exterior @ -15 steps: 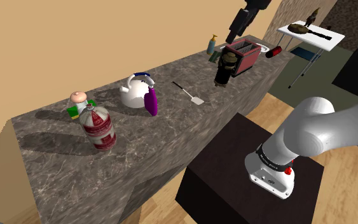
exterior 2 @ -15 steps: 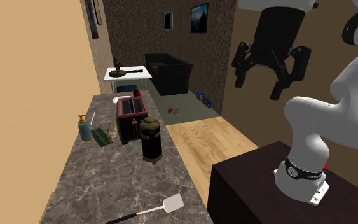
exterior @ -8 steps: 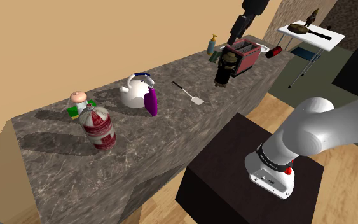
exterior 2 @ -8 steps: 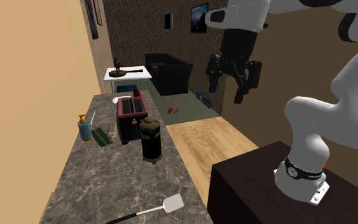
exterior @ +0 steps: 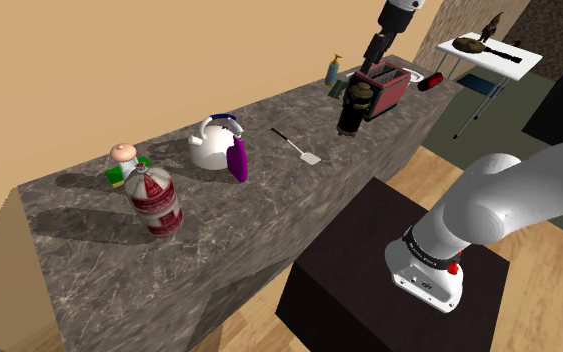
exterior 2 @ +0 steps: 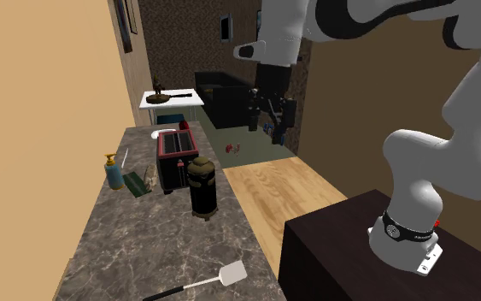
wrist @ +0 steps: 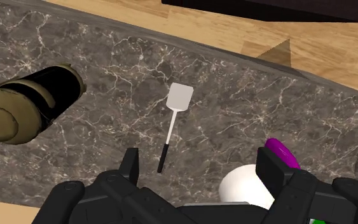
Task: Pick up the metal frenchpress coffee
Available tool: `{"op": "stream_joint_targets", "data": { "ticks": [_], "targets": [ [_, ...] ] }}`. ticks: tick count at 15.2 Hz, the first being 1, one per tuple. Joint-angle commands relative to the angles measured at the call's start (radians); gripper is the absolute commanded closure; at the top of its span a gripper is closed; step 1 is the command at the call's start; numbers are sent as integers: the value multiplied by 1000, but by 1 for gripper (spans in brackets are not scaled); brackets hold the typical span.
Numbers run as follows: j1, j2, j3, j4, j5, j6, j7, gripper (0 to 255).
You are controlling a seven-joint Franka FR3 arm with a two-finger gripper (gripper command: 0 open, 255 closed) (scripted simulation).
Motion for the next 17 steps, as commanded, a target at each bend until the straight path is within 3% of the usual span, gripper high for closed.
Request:
{"op": "stream_joint_targets", "data": {
  "ticks": [1,9,17],
  "targets": [
    [-2,53,-33,15,0,28,-40,0],
    [-14,321,-180,163,65,97,-242,0],
    [-84,650,-264,392,228,107,-466,0]
  ]
}}
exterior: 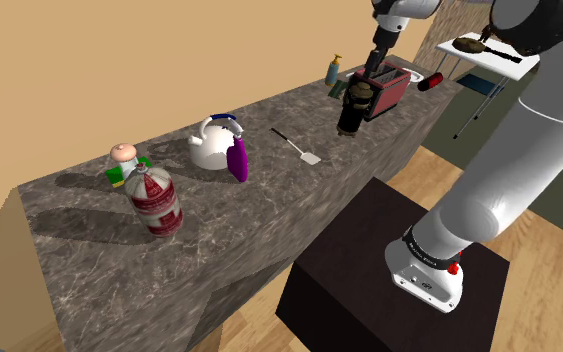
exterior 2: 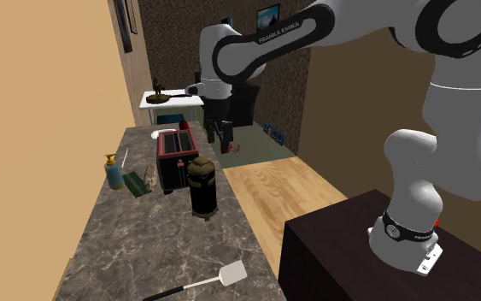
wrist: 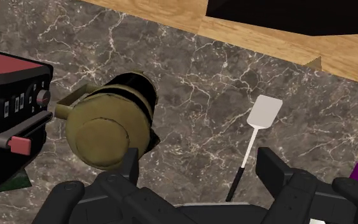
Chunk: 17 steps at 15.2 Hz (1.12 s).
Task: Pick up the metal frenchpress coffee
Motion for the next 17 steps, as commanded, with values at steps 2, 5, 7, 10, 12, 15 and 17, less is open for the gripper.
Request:
{"op": "stream_joint_targets", "data": {
  "ticks": [2,5,7,10,12,15,17],
  "targets": [
    [-51,133,-11,104,70,-9,-84,0],
    [-114,263,-4,225,129,-34,-146,0],
    [-156,338,4,304,158,-53,-174,0],
    [-157,350,10,280,166,-19,-180,0],
    [-159,359,14,266,172,3,-184,0],
    [-160,372,19,248,181,31,-190,0],
    [-161,374,19,251,181,31,-190,255]
  ]
}}
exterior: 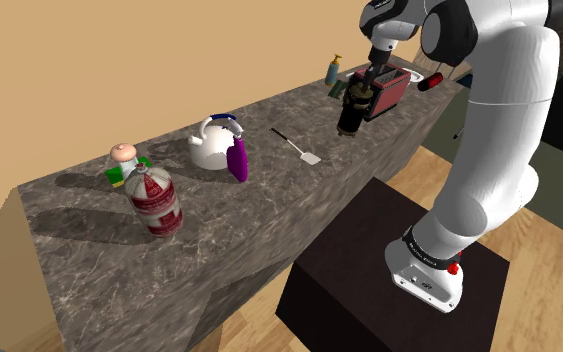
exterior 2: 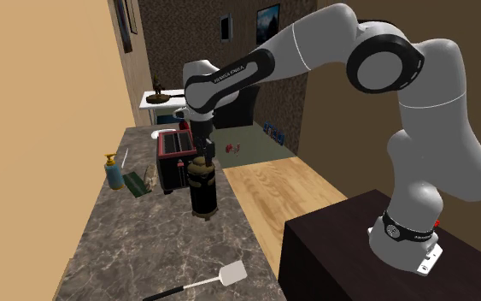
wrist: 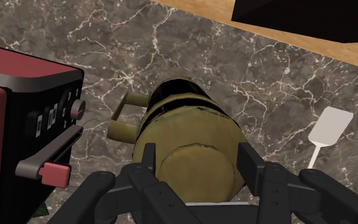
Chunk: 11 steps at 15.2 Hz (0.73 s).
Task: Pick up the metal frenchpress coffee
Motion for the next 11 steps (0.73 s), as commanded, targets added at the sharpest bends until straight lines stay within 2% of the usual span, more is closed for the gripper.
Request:
{"op": "stream_joint_targets", "data": {
  "ticks": [1,11],
  "targets": [
    [0,1,0,-1,1,2,0,255],
    [2,-11,-4,8,-7,-18,4,255]
  ]
}}
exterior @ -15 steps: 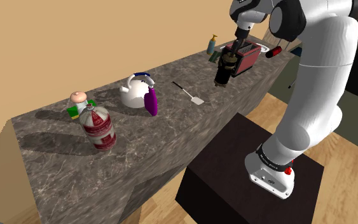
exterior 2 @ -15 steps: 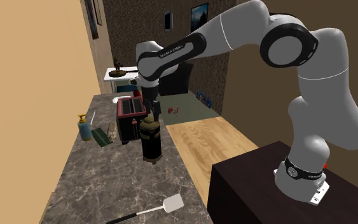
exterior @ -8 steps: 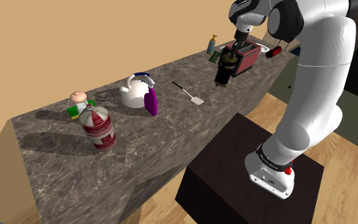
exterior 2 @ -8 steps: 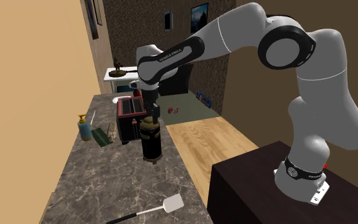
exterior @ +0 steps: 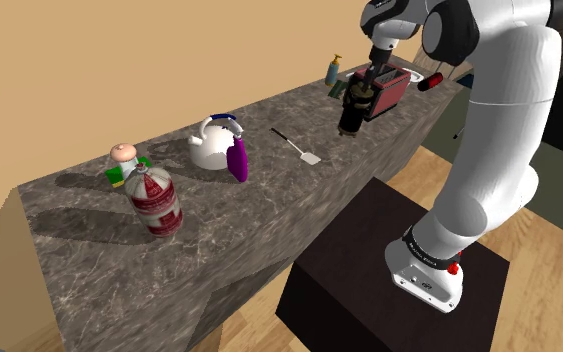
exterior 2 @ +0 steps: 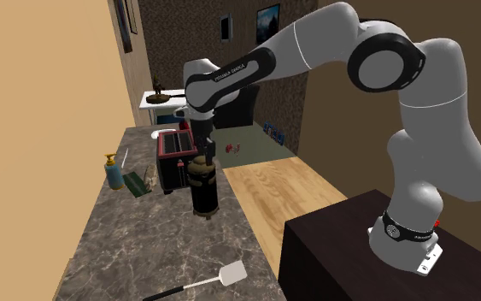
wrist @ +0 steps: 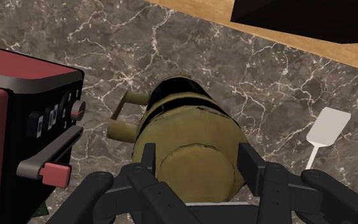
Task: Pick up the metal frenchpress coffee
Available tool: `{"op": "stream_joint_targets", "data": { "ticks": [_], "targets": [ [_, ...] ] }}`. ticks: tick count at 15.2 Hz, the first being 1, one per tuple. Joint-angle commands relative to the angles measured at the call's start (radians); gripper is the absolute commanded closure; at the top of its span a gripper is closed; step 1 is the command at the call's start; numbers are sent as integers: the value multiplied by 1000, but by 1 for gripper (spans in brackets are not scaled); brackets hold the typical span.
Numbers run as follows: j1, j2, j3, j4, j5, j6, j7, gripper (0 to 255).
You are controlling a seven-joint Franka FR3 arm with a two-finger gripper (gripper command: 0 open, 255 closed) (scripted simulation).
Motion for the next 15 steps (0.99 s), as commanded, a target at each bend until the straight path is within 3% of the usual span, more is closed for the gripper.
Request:
{"op": "stream_joint_targets", "data": {
  "ticks": [1,15],
  "targets": [
    [1,-8,-3,18,-6,-23,5,255],
    [0,-50,-19,125,-36,-164,27,255]
  ]
}}
